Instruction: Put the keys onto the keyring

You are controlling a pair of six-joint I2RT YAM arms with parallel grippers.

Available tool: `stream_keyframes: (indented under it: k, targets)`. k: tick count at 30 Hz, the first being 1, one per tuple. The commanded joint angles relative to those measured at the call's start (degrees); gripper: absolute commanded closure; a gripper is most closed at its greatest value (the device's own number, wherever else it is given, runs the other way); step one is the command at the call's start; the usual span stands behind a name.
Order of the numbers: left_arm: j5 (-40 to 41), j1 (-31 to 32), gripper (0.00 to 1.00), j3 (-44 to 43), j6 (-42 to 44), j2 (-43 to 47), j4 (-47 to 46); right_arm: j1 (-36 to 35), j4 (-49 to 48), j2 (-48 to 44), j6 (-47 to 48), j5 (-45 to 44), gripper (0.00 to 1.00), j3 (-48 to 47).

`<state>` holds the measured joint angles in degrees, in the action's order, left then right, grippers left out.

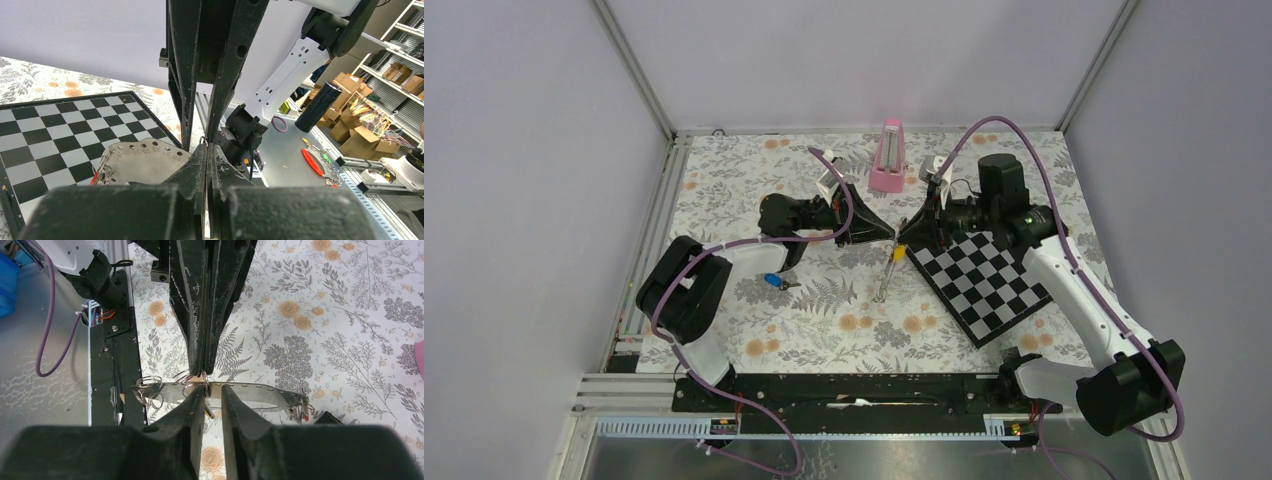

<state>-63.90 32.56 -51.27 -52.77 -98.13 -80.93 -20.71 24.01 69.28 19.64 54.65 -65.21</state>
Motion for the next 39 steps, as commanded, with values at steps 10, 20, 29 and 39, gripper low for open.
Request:
stream_keyframes:
  k: [10, 20, 29, 39]
  targets:
    - [-3.19, -0.16, 0.99, -2.44, 15.22, 0.71, 9.26, 0.23, 4.98, 0.42, 3.51, -1.88, 1.00, -4.44]
    - [-3.11, 0.00, 0.70, -11.36, 47.11, 4.54, 51.18, -4.20, 17.21, 3.11, 9.97, -14.43, 1.00, -10.92]
    - [-6.30, 1.15, 0.64, -11.91, 47.72, 4.76, 51.67, -6.42, 21.87, 6.38, 11.39, -17.66, 1.00, -14.93]
    - [-9.11, 1.46, 0.63, -8.37, 35.64, 4.34, 35.09, -6.54, 21.36, 6.67, 11.64, -16.57, 1.00, -13.92]
